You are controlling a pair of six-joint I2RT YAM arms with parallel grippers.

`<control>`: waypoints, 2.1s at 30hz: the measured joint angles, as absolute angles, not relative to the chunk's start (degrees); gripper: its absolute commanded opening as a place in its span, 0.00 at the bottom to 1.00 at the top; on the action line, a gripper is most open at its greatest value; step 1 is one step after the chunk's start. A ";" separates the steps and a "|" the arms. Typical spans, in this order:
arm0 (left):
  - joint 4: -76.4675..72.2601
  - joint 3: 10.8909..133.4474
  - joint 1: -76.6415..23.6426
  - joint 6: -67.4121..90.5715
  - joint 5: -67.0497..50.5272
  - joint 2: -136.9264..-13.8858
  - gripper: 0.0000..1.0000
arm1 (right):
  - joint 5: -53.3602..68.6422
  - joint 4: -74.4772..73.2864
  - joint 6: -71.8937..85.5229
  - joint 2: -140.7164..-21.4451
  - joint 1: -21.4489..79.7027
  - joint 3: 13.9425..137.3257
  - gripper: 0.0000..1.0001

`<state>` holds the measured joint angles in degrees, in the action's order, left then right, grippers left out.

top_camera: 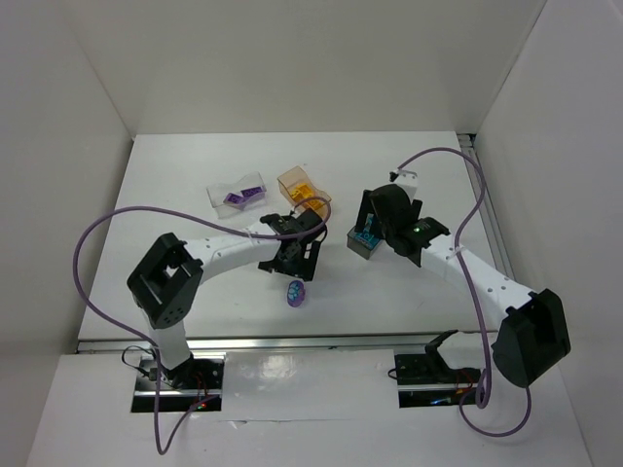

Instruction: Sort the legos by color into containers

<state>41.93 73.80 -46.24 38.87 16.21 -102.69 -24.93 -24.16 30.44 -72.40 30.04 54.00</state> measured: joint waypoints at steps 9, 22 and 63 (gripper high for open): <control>39.62 70.98 -49.39 37.71 13.78 -105.32 0.91 | -25.47 -24.75 30.44 -72.36 30.52 54.02 0.96; 39.46 70.43 -52.05 40.75 11.49 -106.26 0.85 | -26.11 -25.02 30.44 -72.38 31.75 54.02 0.96; 47.90 107.28 -8.86 39.81 18.26 -119.44 0.81 | -24.49 -23.99 30.59 -79.37 33.93 56.38 0.96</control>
<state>47.90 107.28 -8.86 39.81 18.26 -119.44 -24.49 -23.99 30.59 -79.37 33.93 56.38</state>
